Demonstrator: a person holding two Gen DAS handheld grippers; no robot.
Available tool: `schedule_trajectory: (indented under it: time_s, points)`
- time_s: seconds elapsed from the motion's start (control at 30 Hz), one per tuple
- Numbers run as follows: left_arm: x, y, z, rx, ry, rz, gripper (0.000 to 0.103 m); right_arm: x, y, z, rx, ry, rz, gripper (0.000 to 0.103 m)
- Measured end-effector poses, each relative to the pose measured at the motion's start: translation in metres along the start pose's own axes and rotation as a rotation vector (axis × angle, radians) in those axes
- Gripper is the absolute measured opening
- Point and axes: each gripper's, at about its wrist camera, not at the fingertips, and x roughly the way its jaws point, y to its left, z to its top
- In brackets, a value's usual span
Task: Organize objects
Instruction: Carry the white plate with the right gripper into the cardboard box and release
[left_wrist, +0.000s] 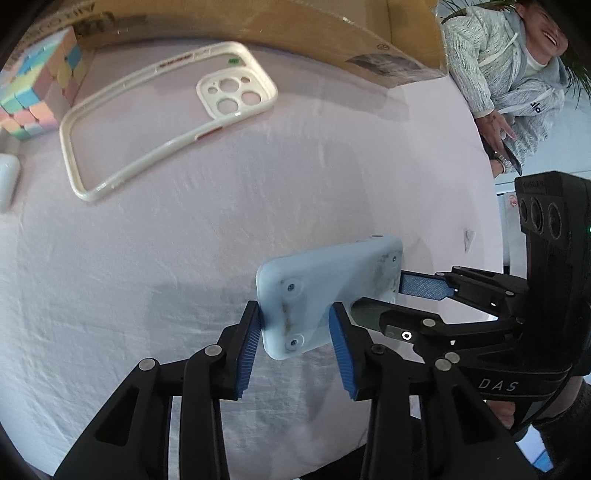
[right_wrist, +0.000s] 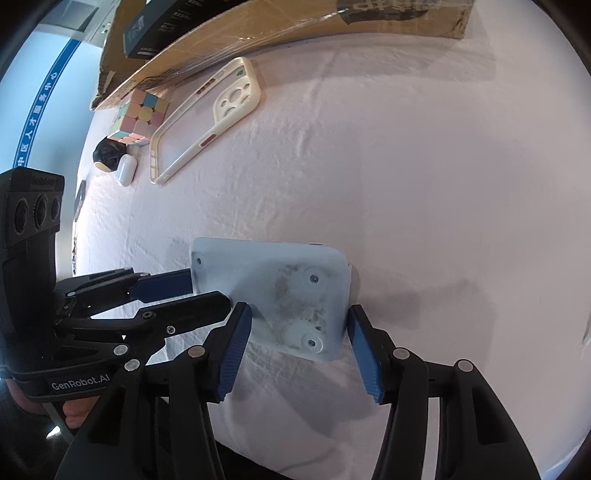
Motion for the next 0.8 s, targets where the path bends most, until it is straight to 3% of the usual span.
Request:
schedule_trajectory:
  time_s: [0.3, 0.67, 0.8]
  points:
    - [-0.021, -0.01, 0.008, 0.006, -0.056, 0.024, 0.035, -0.02, 0.016, 0.004, -0.041, -0.059, 0.004, 0.05]
    - [-0.075, -0.053, 0.055, 0.064, -0.169, 0.052, 0.035, -0.101, 0.028, 0.031, -0.062, -0.236, 0.013, 0.05]
    - [-0.093, -0.065, 0.075, 0.131, -0.209, 0.067, 0.035, -0.13, 0.027, 0.046, -0.057, -0.296, 0.014, 0.05]
